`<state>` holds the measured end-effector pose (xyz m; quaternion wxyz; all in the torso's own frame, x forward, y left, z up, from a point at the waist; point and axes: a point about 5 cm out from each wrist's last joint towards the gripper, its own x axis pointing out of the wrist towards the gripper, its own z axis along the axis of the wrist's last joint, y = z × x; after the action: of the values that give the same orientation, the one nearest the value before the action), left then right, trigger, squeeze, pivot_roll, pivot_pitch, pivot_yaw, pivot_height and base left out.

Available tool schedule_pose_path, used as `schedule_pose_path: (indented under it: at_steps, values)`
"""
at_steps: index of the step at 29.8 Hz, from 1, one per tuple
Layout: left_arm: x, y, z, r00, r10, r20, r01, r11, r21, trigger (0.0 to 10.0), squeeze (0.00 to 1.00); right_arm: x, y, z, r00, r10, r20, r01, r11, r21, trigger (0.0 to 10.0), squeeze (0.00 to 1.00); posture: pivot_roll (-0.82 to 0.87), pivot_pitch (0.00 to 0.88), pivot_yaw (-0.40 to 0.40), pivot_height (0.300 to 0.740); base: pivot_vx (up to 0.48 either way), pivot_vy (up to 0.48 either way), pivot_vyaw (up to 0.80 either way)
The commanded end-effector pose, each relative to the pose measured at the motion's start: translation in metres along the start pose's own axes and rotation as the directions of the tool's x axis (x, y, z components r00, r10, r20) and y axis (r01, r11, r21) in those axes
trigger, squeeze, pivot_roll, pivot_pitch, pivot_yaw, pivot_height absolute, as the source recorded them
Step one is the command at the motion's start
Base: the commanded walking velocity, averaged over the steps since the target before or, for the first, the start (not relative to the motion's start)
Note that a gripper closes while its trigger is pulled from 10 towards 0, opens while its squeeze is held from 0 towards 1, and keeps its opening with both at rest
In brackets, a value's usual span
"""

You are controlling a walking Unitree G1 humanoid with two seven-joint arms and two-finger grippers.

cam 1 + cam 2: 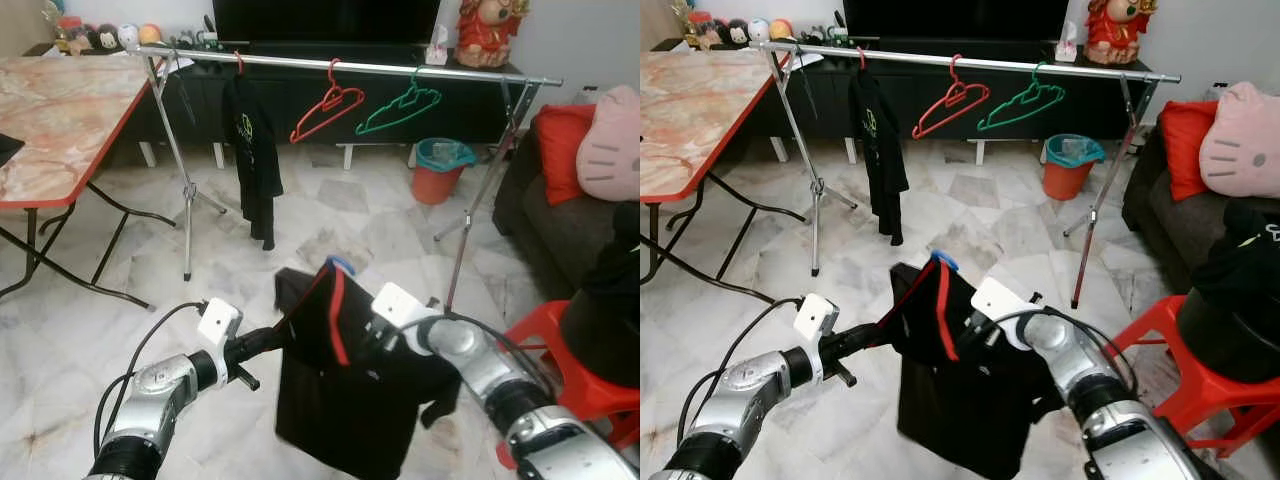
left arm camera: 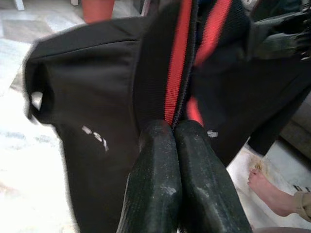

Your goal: Hang hanger

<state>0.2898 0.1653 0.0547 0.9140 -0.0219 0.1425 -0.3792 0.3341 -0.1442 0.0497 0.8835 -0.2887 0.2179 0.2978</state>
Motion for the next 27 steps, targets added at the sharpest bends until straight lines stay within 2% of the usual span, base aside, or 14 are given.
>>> schedule_pose_path:
  at_steps: [1, 4, 6, 8, 11, 13, 14, 15, 16, 17, 18, 27]
  values:
    - [0.001, -0.003, 0.003, 1.000, -0.020, 0.007, 0.021, 1.000, -0.011, 10.0, 0.00, 0.001, -0.007, 0.006, 0.998, -0.052, 0.020, 0.050, 0.997, 0.060, 0.0, 0.00, 0.01, 0.000, -0.045, 0.740, 0.000, 0.000, 0.00]
    - [0.002, -0.004, 0.009, 0.999, -0.029, 0.027, 0.030, 0.999, -0.020, 10.0, 0.00, 0.004, -0.004, 0.005, 0.996, -0.087, 0.008, 0.086, 0.994, 0.067, 0.0, 0.00, 0.02, 0.000, -0.049, 0.740, 0.000, 0.000, 0.00]
    - [0.005, -0.009, 0.012, 0.998, -0.063, 0.026, 0.064, 0.998, -0.018, 10.0, 0.00, 0.006, -0.005, 0.006, 0.986, -0.166, 0.007, 0.163, 0.978, 0.132, 0.0, 0.00, 0.02, 0.000, -0.049, 0.740, 0.000, 0.000, 0.00]
    - [0.005, -0.010, 0.012, 0.998, -0.063, 0.026, 0.064, 0.998, -0.018, 10.0, 0.00, 0.007, -0.006, 0.010, 0.979, -0.201, 0.031, 0.193, 0.967, 0.169, 0.0, 0.00, 0.02, 0.000, -0.049, 0.740, 0.000, 0.000, 0.00]
    - [0.007, -0.010, 0.010, 0.998, -0.054, 0.022, 0.054, 0.998, -0.021, 10.0, 0.00, 0.008, -0.007, 0.021, 0.975, -0.202, 0.089, 0.172, 0.949, 0.265, 0.0, 0.00, 0.02, 0.000, -0.044, 0.740, 0.000, 0.000, 0.00]
    - [0.007, -0.011, 0.008, 0.999, -0.050, 0.013, 0.050, 0.998, -0.026, 10.0, 0.00, 0.009, -0.006, 0.028, 0.971, -0.205, 0.121, 0.164, 0.945, 0.285, 0.0, 0.00, 0.02, 0.000, -0.042, 0.740, 0.000, 0.000, 0.00]
    - [0.007, -0.011, 0.008, 0.999, -0.050, 0.011, 0.050, 0.998, -0.027, 10.0, 0.31, 0.010, -0.006, 0.031, 0.969, -0.209, 0.134, 0.164, 0.943, 0.289, 0.0, 0.00, 0.02, 0.000, -0.042, 0.740, 0.000, 0.000, 0.00]
    - [0.007, -0.012, 0.008, 0.999, -0.051, 0.011, 0.051, 0.998, -0.033, 10.0, 0.50, 0.010, -0.007, 0.035, 0.963, -0.219, 0.156, 0.165, 0.940, 0.300, 0.0, 0.00, 0.02, 0.000, -0.041, 0.740, 0.000, 0.000, 0.00]
    - [0.007, -0.012, 0.008, 0.999, -0.052, 0.011, 0.052, 0.998, -0.036, 10.0, 0.84, 0.010, -0.007, 0.036, 0.960, -0.224, 0.165, 0.167, 0.938, 0.304, 0.0, 0.00, 0.02, 0.000, -0.041, 0.740, 0.000, 0.000, 0.00]
    - [0.007, -0.012, 0.008, 0.999, -0.052, 0.011, 0.052, 0.998, -0.036, 10.0, 0.84, 0.010, -0.007, 0.036, 0.960, -0.224, 0.165, 0.167, 0.938, 0.304, 0.0, 0.00, 0.02, 0.000, -0.041, 0.740, 0.000, 0.000, 0.00]
    - [0.007, -0.013, 0.008, 0.998, -0.054, 0.010, 0.054, 0.998, -0.039, 10.0, 1.00, 0.011, -0.007, 0.040, 0.955, -0.233, 0.184, 0.165, 0.932, 0.323, 0.0, 0.00, 0.02, 0.000, -0.041, 0.740, 0.000, 0.000, 0.00]
    - [0.010, -0.011, 0.014, 0.998, -0.054, 0.010, 0.054, 0.998, -0.022, 10.0, 1.00, 0.013, -0.006, 0.053, 0.937, -0.251, 0.242, 0.161, 0.926, 0.340, 0.0, 0.00, 0.03, 0.000, -0.029, 0.740, 0.000, 0.000, 0.00]
